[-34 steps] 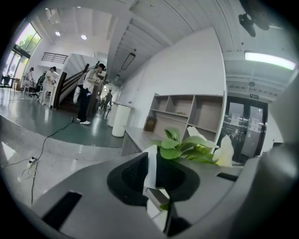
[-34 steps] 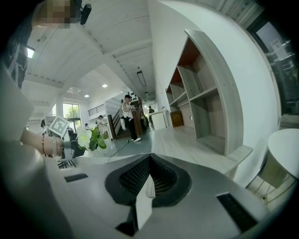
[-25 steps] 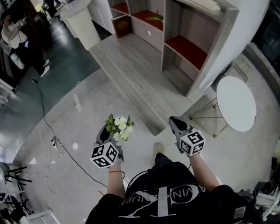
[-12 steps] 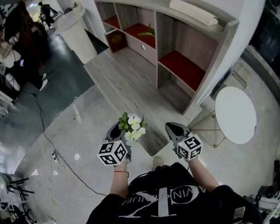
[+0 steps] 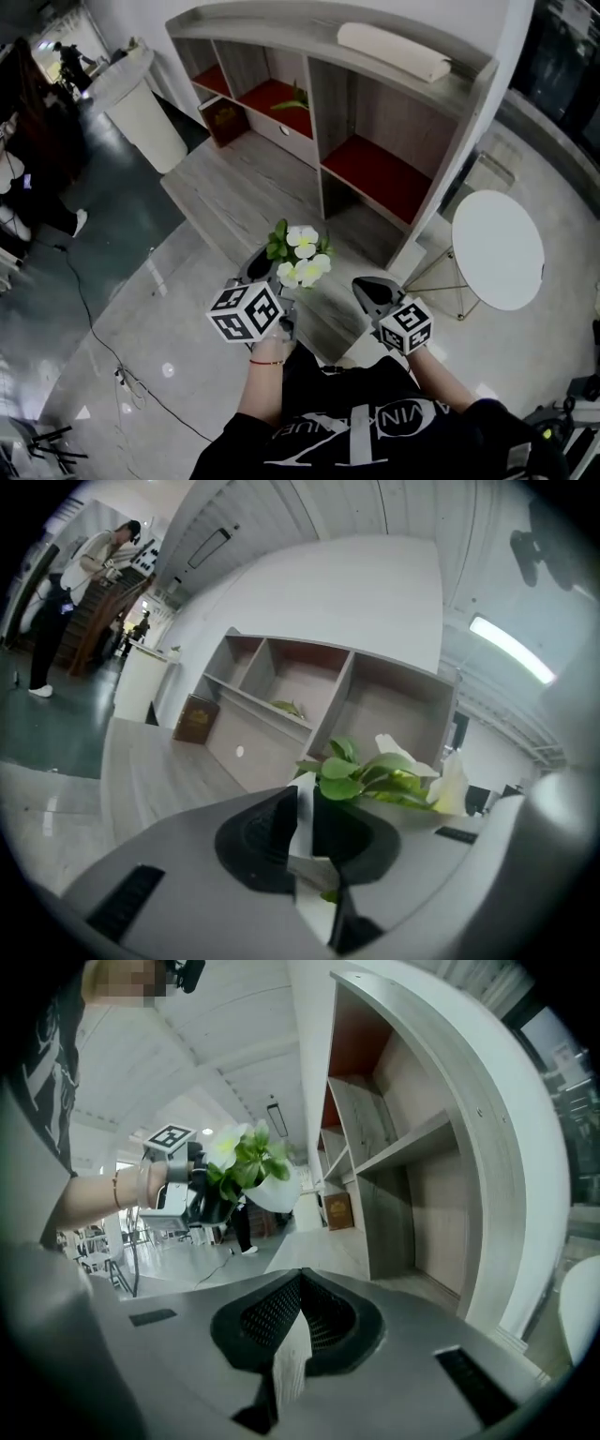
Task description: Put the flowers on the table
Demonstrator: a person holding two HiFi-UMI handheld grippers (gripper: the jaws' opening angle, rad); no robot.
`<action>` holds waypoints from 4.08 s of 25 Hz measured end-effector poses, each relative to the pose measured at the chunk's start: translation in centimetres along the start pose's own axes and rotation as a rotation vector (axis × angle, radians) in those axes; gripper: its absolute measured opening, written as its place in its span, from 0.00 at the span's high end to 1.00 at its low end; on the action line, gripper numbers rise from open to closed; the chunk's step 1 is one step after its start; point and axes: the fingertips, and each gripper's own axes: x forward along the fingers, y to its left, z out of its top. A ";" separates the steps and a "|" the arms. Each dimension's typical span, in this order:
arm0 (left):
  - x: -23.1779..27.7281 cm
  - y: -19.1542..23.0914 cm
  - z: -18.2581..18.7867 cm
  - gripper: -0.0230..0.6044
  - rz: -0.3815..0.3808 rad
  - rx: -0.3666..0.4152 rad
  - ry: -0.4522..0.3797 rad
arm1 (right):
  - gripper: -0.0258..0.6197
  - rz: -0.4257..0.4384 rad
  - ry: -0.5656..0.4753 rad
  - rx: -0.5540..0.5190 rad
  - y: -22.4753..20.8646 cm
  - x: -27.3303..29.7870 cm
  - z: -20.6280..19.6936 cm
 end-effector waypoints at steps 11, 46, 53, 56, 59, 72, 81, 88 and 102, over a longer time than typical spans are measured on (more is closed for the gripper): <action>10.8 -5.8 6.5 0.88 -0.297 0.036 0.110 | 0.95 -0.202 -0.046 0.026 -2.9 2.6 3.4; 21.2 -10.4 5.8 0.69 -0.386 -0.521 0.356 | 0.95 -0.421 -0.052 0.105 -6.8 2.0 2.4; 19.9 -10.7 5.8 0.68 -0.418 -0.578 0.362 | 0.95 -0.400 -0.049 0.092 -6.6 2.2 2.7; 19.2 -10.6 5.7 0.69 -0.434 -0.601 0.367 | 0.95 -0.388 -0.046 0.088 -6.5 2.4 2.8; 18.4 -10.6 5.9 0.69 -0.454 -0.597 0.359 | 0.95 -0.379 -0.045 0.083 -6.5 2.5 2.9; 14.8 -9.2 5.9 0.96 -0.569 -0.481 0.259 | 0.95 -0.358 -0.106 0.055 -7.1 2.3 5.3; 12.4 -6.6 5.4 0.96 -0.578 -0.232 0.157 | 0.95 -0.339 -0.131 0.038 -7.4 2.2 6.5; 10.4 -2.1 6.7 0.96 -0.403 0.080 0.032 | 0.95 -0.302 -0.165 0.035 -7.1 3.2 7.6; 5.8 7.9 7.2 0.96 -0.121 0.186 -0.056 | 0.95 -0.169 -0.158 0.006 -5.3 7.3 8.7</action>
